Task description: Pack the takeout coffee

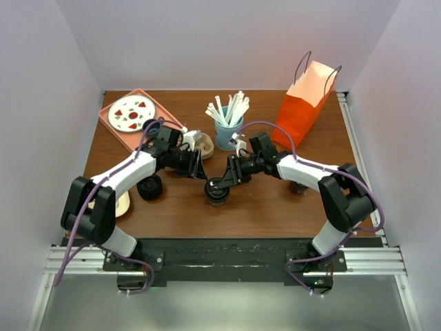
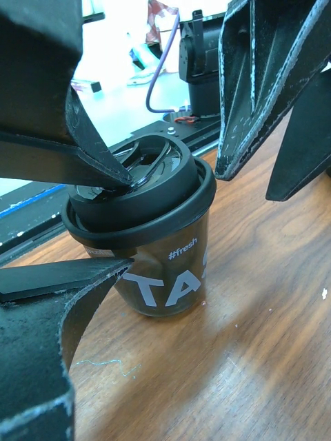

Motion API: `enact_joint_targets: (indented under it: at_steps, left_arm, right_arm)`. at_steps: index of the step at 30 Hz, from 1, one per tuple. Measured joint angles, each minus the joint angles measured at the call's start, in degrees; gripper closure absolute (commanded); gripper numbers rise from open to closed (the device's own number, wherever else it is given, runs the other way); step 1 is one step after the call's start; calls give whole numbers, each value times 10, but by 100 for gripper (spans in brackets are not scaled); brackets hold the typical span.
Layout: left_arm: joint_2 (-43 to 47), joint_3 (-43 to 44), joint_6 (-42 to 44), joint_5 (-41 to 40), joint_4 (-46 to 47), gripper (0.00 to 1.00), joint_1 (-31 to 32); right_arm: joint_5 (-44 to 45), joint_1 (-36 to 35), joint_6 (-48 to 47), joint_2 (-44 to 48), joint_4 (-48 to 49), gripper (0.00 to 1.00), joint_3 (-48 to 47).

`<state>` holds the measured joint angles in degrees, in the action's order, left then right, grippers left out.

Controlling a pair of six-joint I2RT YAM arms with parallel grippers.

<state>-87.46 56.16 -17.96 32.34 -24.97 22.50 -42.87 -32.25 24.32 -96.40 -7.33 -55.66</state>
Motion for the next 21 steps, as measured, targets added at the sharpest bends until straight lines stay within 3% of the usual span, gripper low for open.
enact_joint_targets:
  at_steps: [21]
  left_arm:
    - [9,-14,-5,35,11,59,-1]
  right_arm:
    - [-4,0,1,-6,0,69,-4]
